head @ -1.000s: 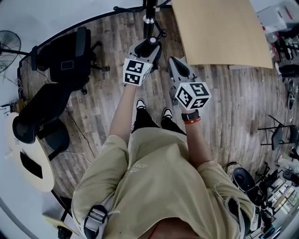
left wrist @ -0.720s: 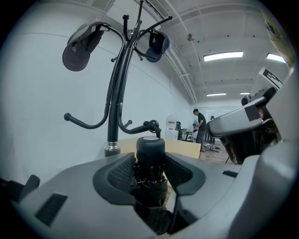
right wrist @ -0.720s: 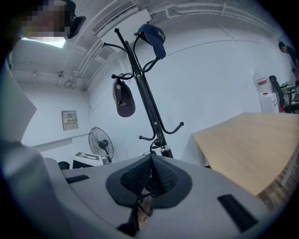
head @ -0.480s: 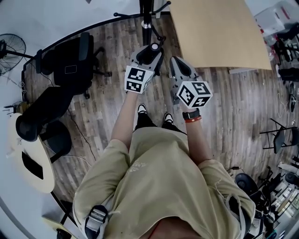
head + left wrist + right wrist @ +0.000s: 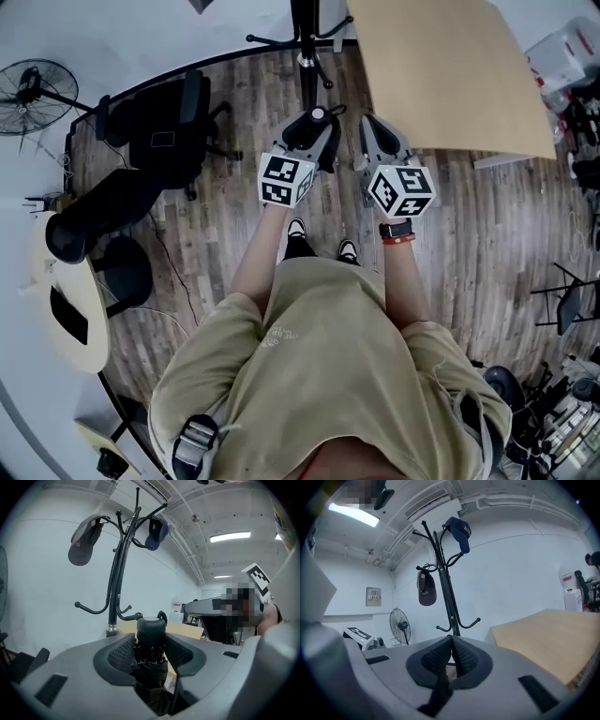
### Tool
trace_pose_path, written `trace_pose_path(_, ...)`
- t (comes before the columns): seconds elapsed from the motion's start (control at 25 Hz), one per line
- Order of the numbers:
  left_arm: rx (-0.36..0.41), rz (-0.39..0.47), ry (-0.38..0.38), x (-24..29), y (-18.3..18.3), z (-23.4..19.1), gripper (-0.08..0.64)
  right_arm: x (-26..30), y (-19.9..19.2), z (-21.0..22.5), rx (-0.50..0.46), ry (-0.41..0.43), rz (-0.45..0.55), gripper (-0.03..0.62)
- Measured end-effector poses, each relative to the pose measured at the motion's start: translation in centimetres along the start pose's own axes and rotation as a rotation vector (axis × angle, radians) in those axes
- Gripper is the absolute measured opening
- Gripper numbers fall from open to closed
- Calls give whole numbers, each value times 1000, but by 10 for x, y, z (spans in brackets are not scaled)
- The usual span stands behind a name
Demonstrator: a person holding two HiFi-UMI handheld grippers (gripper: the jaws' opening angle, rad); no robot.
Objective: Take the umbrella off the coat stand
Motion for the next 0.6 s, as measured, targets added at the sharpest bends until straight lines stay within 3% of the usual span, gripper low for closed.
trace_pose_path(0.28, -74, 16, 140, -37, 4, 21, 209, -22, 4, 10, -57, 18, 15, 15)
trace_pose_path(0.6, -65, 90, 283, -75, 27, 29, 209, -45, 1, 12, -100, 49, -1, 15)
Point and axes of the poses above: the fingertips, and each gripper's own axes: x forward along the fingers, z to its right, y out of its top, the point moved 2 cm from there along -x, backward along the fingers, and after that the axes turned 5 degrees about -x, right-handed, at the moved point
